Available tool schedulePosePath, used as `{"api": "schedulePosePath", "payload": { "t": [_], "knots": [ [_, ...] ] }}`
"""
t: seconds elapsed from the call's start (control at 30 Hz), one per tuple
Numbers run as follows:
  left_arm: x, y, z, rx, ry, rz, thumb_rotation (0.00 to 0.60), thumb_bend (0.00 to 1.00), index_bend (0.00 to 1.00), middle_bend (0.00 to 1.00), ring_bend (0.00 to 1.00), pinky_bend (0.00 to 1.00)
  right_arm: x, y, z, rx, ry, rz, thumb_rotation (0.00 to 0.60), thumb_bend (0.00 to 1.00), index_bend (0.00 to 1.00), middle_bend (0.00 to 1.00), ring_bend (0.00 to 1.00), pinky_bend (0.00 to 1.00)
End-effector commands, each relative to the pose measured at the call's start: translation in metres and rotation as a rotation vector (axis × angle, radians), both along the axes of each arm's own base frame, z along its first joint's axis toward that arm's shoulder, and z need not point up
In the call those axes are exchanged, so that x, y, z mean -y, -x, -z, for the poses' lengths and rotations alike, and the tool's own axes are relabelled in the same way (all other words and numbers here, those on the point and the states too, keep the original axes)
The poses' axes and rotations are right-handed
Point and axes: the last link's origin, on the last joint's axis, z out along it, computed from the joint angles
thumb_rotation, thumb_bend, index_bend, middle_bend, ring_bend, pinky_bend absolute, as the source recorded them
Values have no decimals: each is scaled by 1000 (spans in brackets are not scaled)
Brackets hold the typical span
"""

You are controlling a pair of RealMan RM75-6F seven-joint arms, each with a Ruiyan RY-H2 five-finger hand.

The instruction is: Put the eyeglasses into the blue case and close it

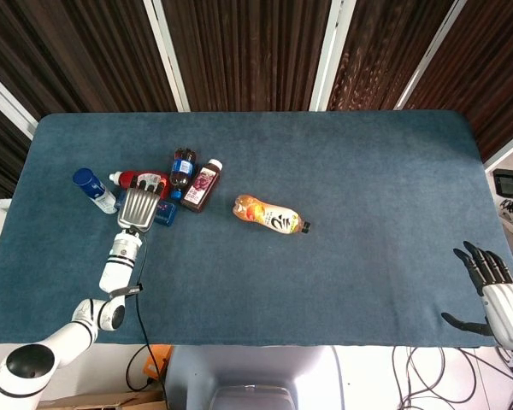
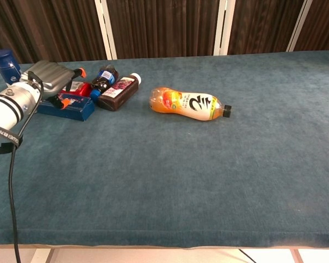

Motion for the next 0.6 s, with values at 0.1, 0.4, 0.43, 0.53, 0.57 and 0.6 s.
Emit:
{"api": "schedulePosePath", "payload": {
  "t": [0.1, 0.4, 0.43, 0.53, 0.57, 0.6],
  "knots": [
    [5, 7, -3, -15, 18, -16, 600, 402, 132, 413, 267, 162, 1, -1, 2, -3, -4, 0, 600, 66, 0, 0, 0, 0],
    [6, 9, 2, -11, 60, -48, 482, 461, 71, 313, 191, 136, 1, 0, 1, -3, -3, 3, 600, 66, 0, 0, 0, 0],
    [6, 10, 3, -11, 66, -50, 473, 463, 70, 308, 188, 135, 1, 0, 1, -3, -2, 3, 600, 66, 0, 0, 0, 0],
    [7, 11, 5, -11, 81, -61, 459, 465, 65, 303, 185, 135, 1, 0, 0, -1, 1, 4, 600, 66, 0, 0, 0, 0],
    [8, 11, 6, -11, 85, -63, 457, 466, 63, 302, 184, 135, 1, 0, 0, -1, 2, 4, 600, 66, 0, 0, 0, 0],
    [8, 11, 7, -9, 90, -66, 454, 467, 61, 302, 184, 135, 1, 0, 0, -1, 2, 4, 600, 66, 0, 0, 0, 0]
  ]
}}
